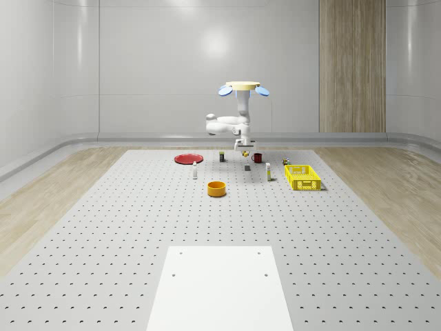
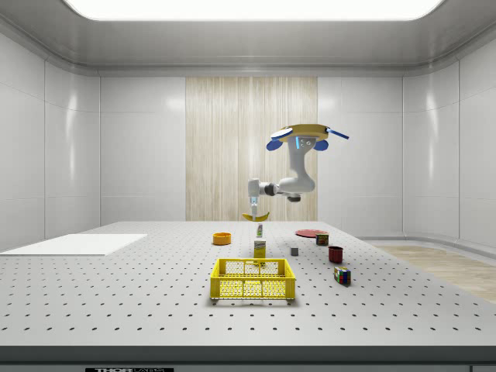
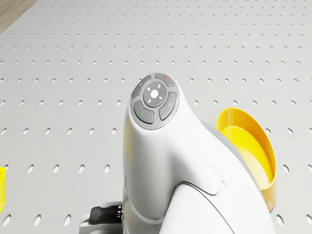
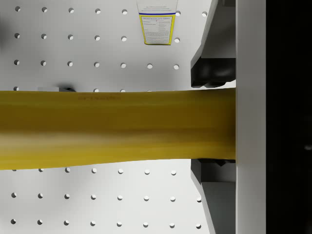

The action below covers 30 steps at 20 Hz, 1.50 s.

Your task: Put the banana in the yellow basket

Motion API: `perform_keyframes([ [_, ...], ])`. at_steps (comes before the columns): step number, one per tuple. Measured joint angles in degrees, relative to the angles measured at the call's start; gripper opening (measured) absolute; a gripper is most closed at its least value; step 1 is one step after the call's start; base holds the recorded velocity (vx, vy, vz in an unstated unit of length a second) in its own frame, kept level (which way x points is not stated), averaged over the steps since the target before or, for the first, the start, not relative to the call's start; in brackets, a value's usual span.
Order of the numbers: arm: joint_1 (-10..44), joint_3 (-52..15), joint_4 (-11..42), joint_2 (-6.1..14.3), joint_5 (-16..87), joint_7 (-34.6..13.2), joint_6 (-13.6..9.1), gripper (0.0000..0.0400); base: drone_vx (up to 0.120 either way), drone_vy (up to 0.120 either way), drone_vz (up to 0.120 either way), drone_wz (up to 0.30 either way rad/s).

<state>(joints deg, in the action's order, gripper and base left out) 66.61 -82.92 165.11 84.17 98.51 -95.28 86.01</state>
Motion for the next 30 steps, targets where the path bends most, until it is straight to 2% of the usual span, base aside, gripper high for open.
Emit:
perform_keyframes([
  [30,0.37,-0.43,-0.08,2.92,-1.15,-0.34,2.73,0.0190,0.000,0.120,0.000,0.000],
])
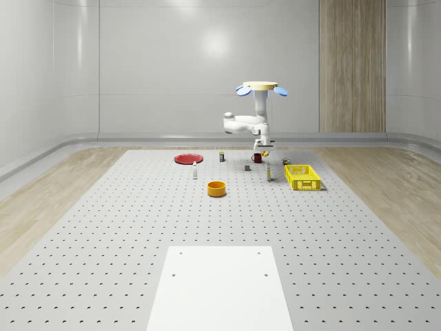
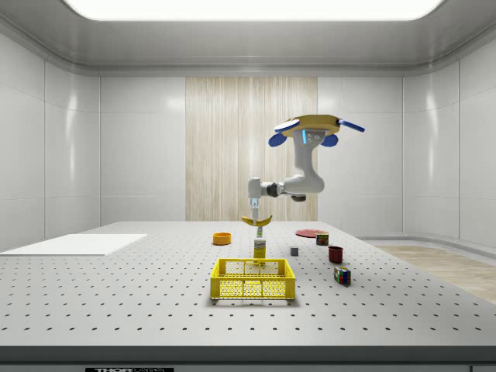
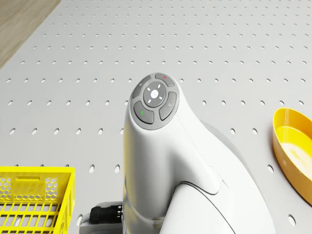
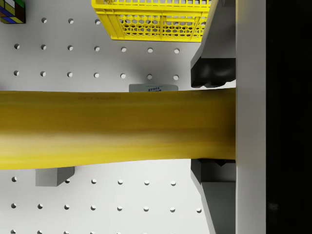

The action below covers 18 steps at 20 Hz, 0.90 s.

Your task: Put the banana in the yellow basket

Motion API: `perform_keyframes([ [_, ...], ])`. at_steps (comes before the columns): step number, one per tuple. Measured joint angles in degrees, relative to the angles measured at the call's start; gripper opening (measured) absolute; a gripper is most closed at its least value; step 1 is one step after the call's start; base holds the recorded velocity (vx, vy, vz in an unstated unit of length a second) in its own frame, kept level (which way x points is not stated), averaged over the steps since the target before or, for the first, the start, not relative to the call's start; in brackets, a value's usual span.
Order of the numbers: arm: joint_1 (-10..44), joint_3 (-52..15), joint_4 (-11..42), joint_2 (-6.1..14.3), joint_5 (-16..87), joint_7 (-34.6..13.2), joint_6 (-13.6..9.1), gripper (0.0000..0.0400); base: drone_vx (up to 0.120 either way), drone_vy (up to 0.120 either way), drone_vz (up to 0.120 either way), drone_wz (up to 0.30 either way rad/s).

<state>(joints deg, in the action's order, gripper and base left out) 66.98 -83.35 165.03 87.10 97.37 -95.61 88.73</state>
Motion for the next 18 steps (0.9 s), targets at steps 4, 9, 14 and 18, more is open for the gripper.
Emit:
perform_keyframes([
  [4,0.04,-0.04,-0.01,0.30,-0.12,-0.03,0.28,0.0190,0.000,0.120,0.000,0.000],
  [9,0.08,-0.09,-0.01,0.65,-0.25,-0.07,0.60,0.0190,0.000,0.120,0.000,0.000],
  [14,0.12,-0.13,-0.02,0.97,-0.37,-0.10,0.90,0.0190,0.040,0.120,0.000,0.000],
  [18,0.14,-0.17,-0.03,1.20,-0.46,-0.12,1.12,0.0190,0.120,0.120,0.000,0.000],
])
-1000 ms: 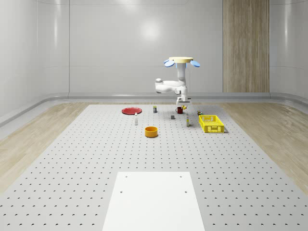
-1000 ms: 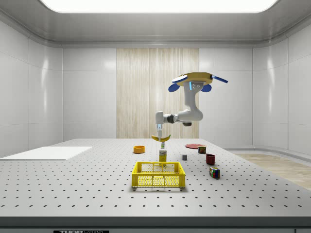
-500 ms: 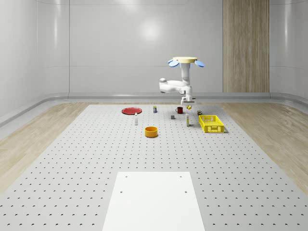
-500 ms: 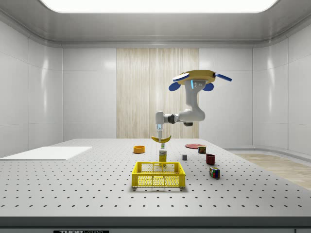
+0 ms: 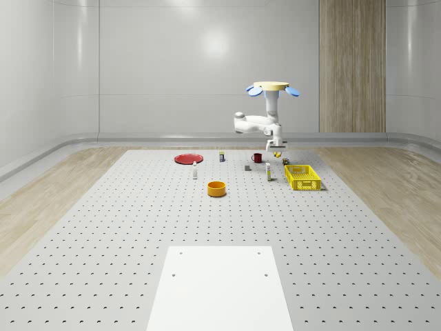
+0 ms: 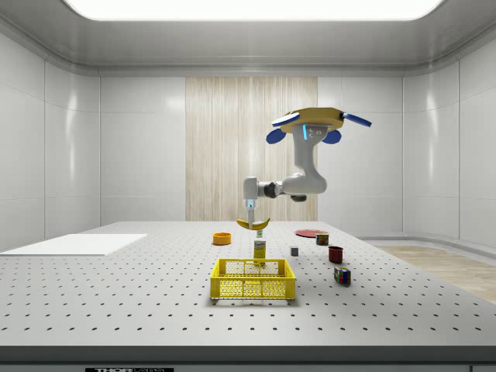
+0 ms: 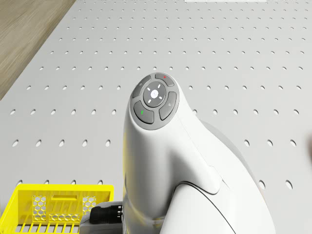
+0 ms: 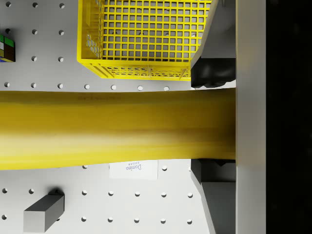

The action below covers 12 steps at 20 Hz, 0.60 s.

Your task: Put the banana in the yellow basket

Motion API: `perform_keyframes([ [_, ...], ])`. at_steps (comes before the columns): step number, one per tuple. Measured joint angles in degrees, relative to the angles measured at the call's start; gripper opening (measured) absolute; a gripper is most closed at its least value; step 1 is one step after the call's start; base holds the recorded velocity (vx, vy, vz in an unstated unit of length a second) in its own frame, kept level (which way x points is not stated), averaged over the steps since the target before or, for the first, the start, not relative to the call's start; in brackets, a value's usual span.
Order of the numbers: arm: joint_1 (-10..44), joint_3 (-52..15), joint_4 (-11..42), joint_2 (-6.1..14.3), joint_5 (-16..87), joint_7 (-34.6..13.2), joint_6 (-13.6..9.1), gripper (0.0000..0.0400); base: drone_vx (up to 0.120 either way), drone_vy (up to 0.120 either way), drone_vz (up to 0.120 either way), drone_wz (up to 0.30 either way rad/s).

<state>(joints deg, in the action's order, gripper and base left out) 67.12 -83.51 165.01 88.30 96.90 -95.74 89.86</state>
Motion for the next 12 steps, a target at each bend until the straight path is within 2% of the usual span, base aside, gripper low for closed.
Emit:
perform_keyframes([
  [4,0.03,-0.03,0.00,0.22,-0.08,-0.02,0.21,0.0190,0.120,0.120,0.000,0.000],
  [7,0.04,-0.05,-0.01,0.37,-0.14,-0.04,0.35,0.0190,0.120,0.120,-0.120,0.000],
  [12,0.07,-0.08,-0.01,0.61,-0.24,-0.06,0.57,0.0190,0.000,0.008,-0.120,0.000],
])
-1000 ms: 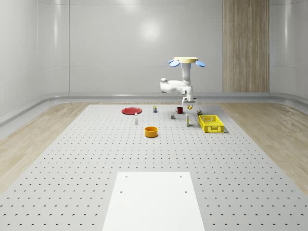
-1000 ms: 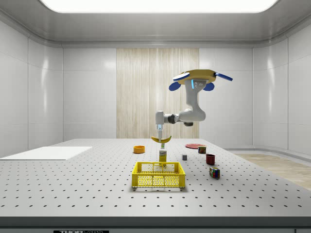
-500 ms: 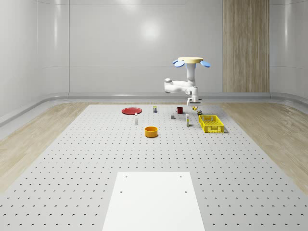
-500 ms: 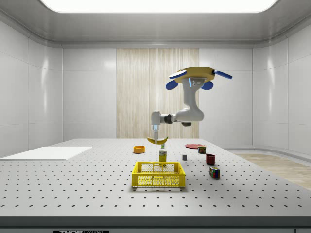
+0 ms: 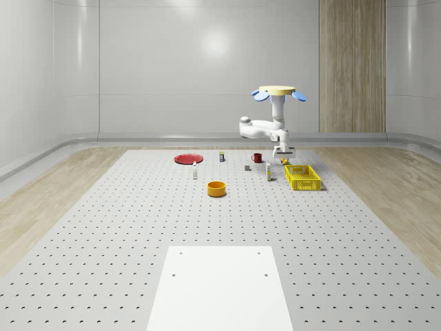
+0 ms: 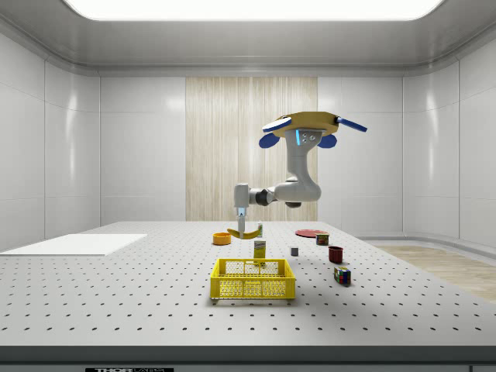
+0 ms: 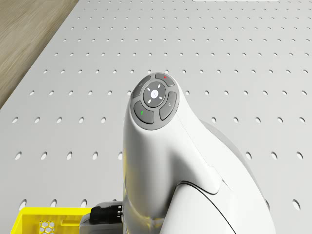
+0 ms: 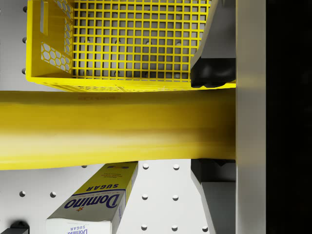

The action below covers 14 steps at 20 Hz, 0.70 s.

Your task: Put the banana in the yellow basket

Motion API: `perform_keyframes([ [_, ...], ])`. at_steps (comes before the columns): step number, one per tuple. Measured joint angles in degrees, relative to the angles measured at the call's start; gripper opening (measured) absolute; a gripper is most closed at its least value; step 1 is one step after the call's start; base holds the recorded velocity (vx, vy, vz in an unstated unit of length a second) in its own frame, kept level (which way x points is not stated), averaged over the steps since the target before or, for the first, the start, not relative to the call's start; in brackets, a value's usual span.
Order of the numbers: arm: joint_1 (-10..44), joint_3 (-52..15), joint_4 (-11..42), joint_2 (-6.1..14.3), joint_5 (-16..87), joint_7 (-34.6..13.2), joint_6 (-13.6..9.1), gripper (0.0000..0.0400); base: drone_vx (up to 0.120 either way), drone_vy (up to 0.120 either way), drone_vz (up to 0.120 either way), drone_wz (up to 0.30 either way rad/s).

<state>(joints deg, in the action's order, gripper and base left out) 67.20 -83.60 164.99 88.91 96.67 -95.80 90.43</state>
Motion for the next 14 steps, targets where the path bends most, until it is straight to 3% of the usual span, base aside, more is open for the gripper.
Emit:
perform_keyframes([
  [2,0.01,-0.01,0.00,0.09,-0.03,-0.01,0.08,0.0190,0.120,0.000,-0.080,0.000],
  [6,0.03,-0.03,-0.01,0.26,-0.10,-0.02,0.24,0.0190,0.120,0.000,0.000,0.000],
  [10,0.05,-0.06,-0.01,0.41,-0.16,-0.04,0.39,0.0190,0.010,0.000,0.000,0.000],
  [14,0.06,-0.07,-0.01,0.56,-0.21,-0.05,0.52,0.0190,0.000,0.120,0.000,0.000],
])
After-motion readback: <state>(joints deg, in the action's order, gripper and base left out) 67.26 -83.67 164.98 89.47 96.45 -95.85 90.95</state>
